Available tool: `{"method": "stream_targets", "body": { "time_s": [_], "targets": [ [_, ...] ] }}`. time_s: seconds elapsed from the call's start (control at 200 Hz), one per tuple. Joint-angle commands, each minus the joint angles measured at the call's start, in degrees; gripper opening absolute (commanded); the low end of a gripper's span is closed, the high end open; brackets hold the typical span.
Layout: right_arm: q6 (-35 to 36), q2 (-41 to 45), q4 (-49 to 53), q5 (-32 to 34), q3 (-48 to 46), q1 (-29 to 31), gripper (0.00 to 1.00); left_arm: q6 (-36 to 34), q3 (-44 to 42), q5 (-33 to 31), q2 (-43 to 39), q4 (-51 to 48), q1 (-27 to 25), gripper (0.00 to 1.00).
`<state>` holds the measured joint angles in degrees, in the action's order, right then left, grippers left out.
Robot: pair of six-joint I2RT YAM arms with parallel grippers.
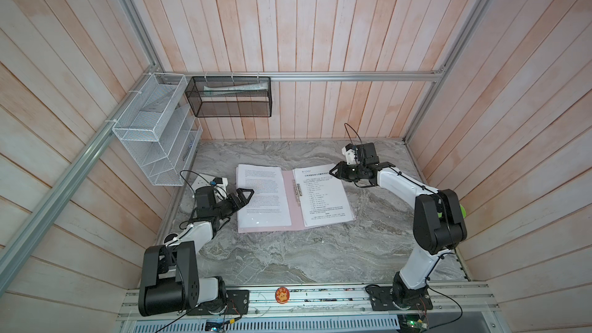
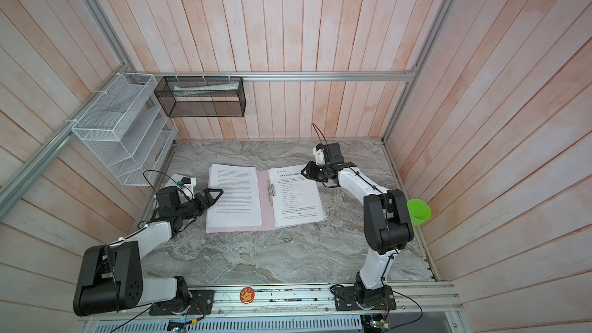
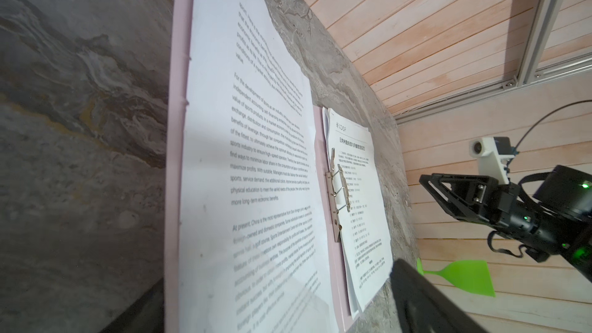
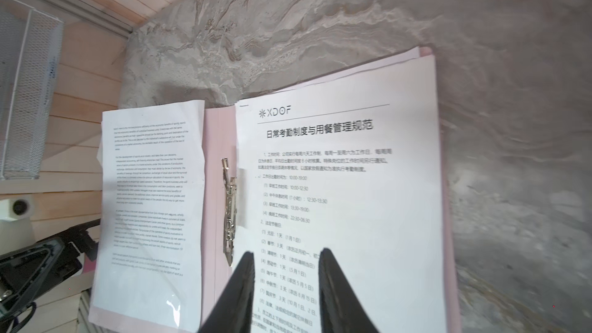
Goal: Put the files into the folder
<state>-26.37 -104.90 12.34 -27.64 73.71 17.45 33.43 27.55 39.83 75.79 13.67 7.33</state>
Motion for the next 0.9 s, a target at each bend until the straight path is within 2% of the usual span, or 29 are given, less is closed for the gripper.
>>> {"method": "stream_targets", "body": {
  "time_s": [0.0, 0.375, 0.505, 0.61, 0.765, 0.895],
  "targets": [
    [-1.66, -3.09, -2.23, -4.29, 2.19, 1.67, 0.32, 0.86, -1.64, -1.14, -2.55, -1.77, 0.04, 0.94],
    [-1.58, -6.01, -0.7, -4.49, 6.44, 3.91, 0.31, -0.68, -2.24, -1.99, -7.97, -6.83, 0.39, 0.73],
    [-1.67, -6.1, -0.65, -4.45, 6.5, 4.28, 0.31, -1.17, -2.59, -2.22, -9.11, -7.52, 0.4, 0.57],
    [-1.67, -6.49, -0.63, -4.62, 6.54, 4.52, 0.31, -1.6, -2.57, -1.56, -8.31, -6.74, 0.4, 0.28],
    [-1.4, -8.24, 0.21, -5.01, 8.2, 5.12, 0.31, -2.58, -1.19, -0.81, -6.3, -6.73, 0.4, 0.01],
    [-1.32, -9.97, 0.91, -6.08, 10.66, 5.81, 0.31, -3.18, -0.51, -0.75, -6.31, -6.63, 0.4, 0.0]
  ]
}}
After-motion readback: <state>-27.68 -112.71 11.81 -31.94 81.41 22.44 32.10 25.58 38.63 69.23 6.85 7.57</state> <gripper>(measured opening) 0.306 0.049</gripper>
